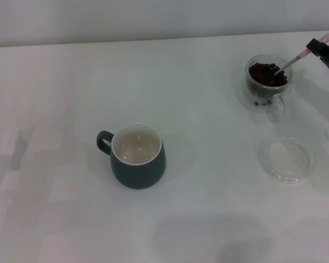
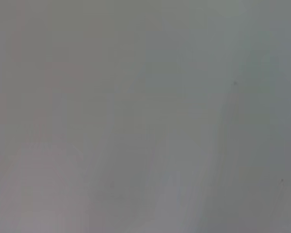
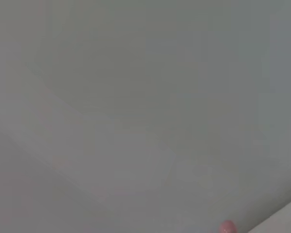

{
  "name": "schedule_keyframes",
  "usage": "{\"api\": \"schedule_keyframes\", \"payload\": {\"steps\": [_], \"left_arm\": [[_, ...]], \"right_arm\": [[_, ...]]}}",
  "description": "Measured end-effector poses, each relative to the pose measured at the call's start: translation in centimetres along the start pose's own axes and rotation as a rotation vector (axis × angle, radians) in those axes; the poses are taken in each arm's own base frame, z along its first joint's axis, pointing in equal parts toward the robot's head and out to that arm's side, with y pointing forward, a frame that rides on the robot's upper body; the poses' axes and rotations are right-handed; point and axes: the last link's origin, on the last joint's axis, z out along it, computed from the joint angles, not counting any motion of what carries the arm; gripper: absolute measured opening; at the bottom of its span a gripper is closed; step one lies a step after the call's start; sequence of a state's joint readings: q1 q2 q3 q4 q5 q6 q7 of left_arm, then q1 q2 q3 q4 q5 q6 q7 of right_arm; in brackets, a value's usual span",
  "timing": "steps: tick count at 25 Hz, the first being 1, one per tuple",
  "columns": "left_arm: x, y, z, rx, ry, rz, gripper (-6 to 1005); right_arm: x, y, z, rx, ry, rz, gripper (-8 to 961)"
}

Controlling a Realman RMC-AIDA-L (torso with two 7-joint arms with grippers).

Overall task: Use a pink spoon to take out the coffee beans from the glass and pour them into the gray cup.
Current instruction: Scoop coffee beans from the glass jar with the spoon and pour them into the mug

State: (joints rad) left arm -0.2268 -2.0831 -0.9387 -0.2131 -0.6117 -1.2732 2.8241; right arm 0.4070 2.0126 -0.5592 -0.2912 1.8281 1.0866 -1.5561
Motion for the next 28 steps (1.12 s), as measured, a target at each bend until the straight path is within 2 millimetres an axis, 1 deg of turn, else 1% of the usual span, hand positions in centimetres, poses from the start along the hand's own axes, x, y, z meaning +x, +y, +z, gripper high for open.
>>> {"api": "schedule_keyframes", "payload": {"steps": [10,19,28], "left_arm": [[-0.1,-0.2,-0.2,0.005,-0.005,0.006,774],[0.0,-0.3,-0.1,0.008,-0.003,0.006,775],[0.1,-0.1,0.3,0.002,0.002,0.006,774]], "right_arm": [[-0.2,-0.5,0.2,0.041,-0.017,0.121,139],[-0.8,-1.2,0.2,0.086,-0.033,0.193,139],[-1.9,-1.6,-0.2,0.089,-0.085,0.263,139]]}}
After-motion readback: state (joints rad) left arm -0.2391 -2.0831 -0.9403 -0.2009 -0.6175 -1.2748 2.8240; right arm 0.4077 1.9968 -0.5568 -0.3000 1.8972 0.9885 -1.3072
